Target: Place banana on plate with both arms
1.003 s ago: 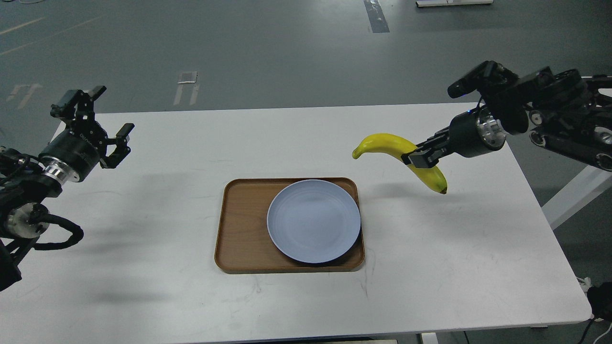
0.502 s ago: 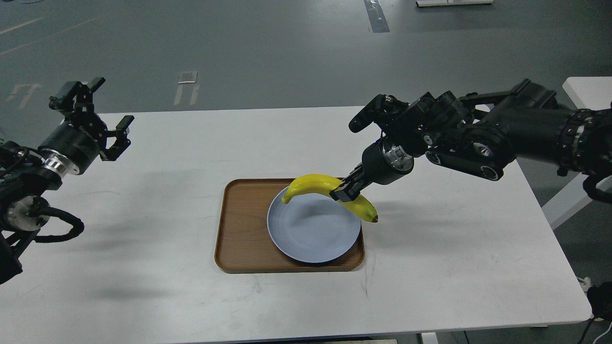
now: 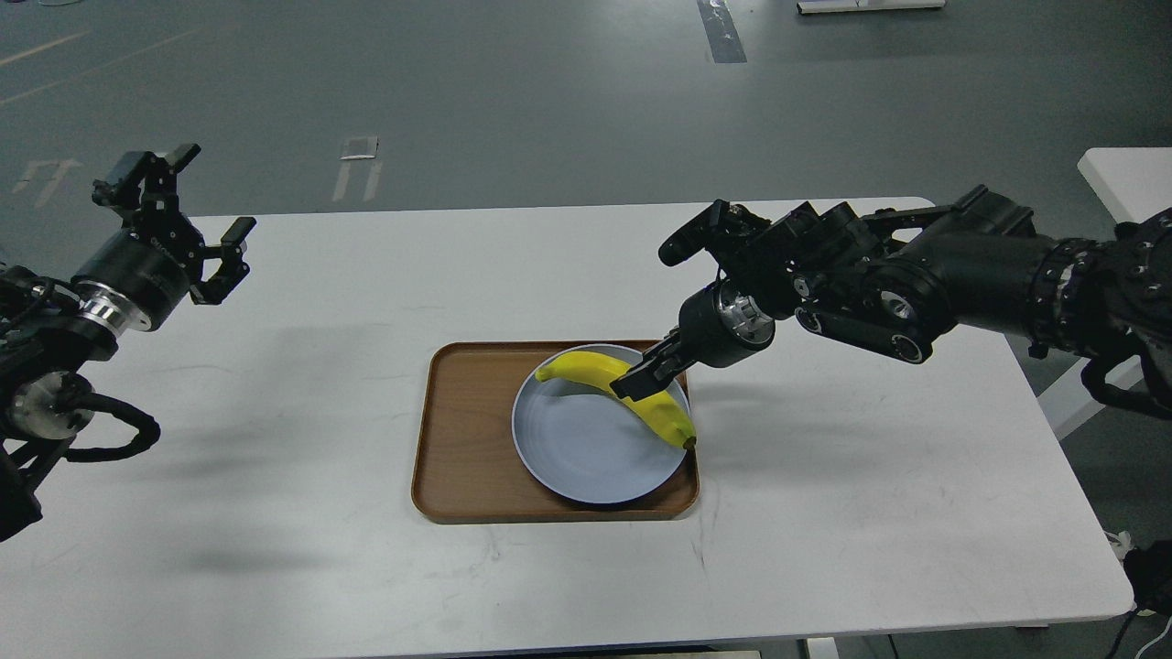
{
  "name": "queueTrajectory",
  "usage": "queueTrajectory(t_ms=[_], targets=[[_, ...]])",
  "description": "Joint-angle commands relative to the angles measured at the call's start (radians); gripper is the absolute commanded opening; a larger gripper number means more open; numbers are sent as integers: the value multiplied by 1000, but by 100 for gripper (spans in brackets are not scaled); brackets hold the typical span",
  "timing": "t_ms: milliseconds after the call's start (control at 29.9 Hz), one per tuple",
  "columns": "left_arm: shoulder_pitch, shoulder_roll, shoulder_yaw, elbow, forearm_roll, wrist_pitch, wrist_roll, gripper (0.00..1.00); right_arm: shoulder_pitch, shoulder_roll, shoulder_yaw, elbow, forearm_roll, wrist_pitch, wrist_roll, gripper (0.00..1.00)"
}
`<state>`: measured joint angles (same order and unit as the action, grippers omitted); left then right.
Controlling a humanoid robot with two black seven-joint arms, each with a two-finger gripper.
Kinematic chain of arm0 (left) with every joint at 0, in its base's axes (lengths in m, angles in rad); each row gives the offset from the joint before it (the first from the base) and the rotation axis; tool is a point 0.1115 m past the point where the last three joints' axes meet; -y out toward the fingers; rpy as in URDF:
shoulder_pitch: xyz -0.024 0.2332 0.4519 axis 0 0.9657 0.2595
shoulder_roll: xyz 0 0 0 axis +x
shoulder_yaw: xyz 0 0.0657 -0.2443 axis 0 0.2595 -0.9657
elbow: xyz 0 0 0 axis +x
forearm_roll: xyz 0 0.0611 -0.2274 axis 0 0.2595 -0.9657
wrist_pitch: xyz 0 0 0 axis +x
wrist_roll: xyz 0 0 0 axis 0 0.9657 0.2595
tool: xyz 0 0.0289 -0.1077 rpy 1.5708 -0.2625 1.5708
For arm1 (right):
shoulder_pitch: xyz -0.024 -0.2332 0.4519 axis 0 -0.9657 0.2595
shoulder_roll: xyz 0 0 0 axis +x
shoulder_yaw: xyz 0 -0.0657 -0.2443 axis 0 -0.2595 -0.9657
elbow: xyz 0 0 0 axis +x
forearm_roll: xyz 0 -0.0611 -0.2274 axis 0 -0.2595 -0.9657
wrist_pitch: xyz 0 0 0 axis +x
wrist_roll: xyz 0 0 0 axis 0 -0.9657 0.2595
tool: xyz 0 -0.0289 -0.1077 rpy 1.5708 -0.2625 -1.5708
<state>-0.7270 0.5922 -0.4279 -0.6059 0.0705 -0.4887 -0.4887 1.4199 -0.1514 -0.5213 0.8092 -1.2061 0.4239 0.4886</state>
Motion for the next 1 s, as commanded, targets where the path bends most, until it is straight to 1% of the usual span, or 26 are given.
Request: queueTrajectory(t_ms=[0, 33, 100, 134, 201, 268, 368, 435, 569, 736, 836, 970], targets=[[0, 0, 0, 0, 0, 0, 0, 98, 14, -51, 30, -1, 65, 1, 0, 99], [0, 0, 0, 0, 0, 0, 0, 98, 14, -51, 30, -1, 65, 1, 0, 99], [0, 4, 0, 0, 0, 0, 0, 98, 22, -127, 110, -7, 98, -1, 0, 99], [-2, 8, -2, 0, 2, 0, 0, 98, 21, -148, 136, -11, 112, -1, 0, 99], [-2, 11, -2, 0, 2, 0, 0, 98, -1, -233, 229, -30, 196, -2, 0, 99], [-2, 11, 0, 0, 2, 0, 0, 98, -31, -276, 268, -33, 258, -2, 0, 100], [0, 9, 0, 0, 2, 0, 0, 98, -137, -367, 384, -33, 440, -4, 0, 100], [1, 8, 0, 0, 2, 0, 0, 98, -227, -387, 455, -33, 550, -4, 0, 100], [3, -5, 0, 0, 2, 0, 0, 98, -401, -393, 616, -57, 752, -4, 0, 100], [5, -35, 3, 3, 3, 0, 0, 98, -573, -376, 792, -56, 914, -4, 0, 100], [6, -55, 3, 8, 5, 0, 0, 98, -648, -353, 866, -51, 951, -2, 0, 100], [11, -72, 3, 11, 6, 0, 0, 98, -691, -338, 894, -51, 952, -2, 0, 100]])
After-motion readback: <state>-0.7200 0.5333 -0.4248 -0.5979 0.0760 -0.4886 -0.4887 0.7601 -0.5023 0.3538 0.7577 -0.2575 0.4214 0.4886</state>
